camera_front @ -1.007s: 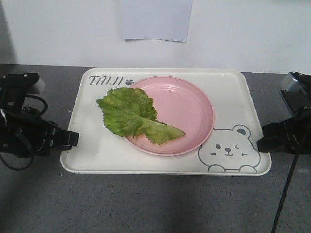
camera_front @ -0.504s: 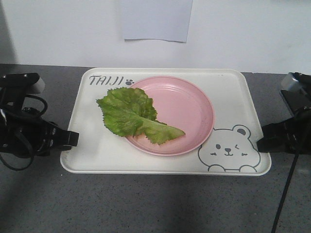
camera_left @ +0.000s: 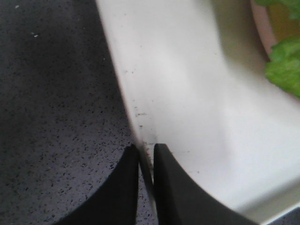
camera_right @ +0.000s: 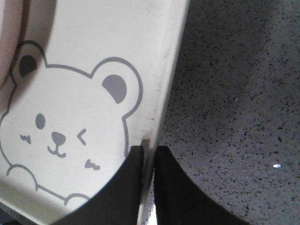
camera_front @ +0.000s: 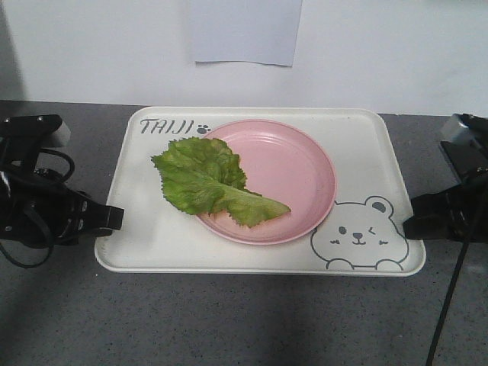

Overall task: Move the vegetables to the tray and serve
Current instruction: 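Drive the base forward carrying the tray to the far counter, then lower the tray onto the counter with both grippers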

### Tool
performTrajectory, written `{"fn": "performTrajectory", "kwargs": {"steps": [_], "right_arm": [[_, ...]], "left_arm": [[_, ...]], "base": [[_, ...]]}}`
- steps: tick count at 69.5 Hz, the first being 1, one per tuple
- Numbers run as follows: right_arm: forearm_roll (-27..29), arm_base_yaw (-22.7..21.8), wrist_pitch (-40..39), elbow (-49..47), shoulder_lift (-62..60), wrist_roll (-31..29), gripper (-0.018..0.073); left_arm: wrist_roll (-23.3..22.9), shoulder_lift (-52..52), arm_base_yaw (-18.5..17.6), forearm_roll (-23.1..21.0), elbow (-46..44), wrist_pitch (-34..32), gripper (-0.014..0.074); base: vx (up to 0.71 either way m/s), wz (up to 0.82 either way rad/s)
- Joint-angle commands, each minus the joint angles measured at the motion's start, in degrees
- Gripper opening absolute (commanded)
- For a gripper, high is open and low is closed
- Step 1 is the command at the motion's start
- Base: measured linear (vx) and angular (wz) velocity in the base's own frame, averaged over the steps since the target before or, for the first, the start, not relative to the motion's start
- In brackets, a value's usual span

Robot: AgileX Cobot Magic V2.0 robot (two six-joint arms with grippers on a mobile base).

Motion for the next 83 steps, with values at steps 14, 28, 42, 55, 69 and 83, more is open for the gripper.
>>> {"fn": "performTrajectory", "kwargs": {"steps": [14, 28, 42, 55, 69, 83], "right_arm": [[4.9, 0.4, 0.5, -1.6, -1.8, -2.1, -0.0001], [4.9, 0.4, 0.3, -1.6, -1.8, -2.1, -0.0001], [4.3, 0.4, 0.6, -1.5, -1.6, -1.5, -0.0001], [4.3, 0.4, 1.6, -1.5, 1.7, -0.5, -0.0001], [3.3, 0.4, 3.1, -1.5, 6.9, 0.6, -0.0001], [0.9, 0.4, 3.6, -1.5, 10.6, 1.3, -0.0001]], "left_arm": [[0.8, -1.5, -0.7, -3.2, -1.7, -2.9, -0.0008], [0.8, -1.5, -0.7, -3.0, -1.7, -3.3, -0.0008], [0.7, -1.2, -0.7, 0.0, -1.5, -2.2, -0.0008], [0.7, 2.0, -0.7, 0.2, -1.5, -0.7, -0.0008], [0.7, 7.5, -0.7, 1.6, -1.5, -0.5, -0.0008], [0.7, 11.8, -0.7, 2.6, -1.5, -0.3, -0.0008]], "base": [[0.0, 0.0], [0.0, 0.0], [0.0, 0.0], [0.0, 0.0], [0.0, 0.0], [0.0, 0.0]]}}
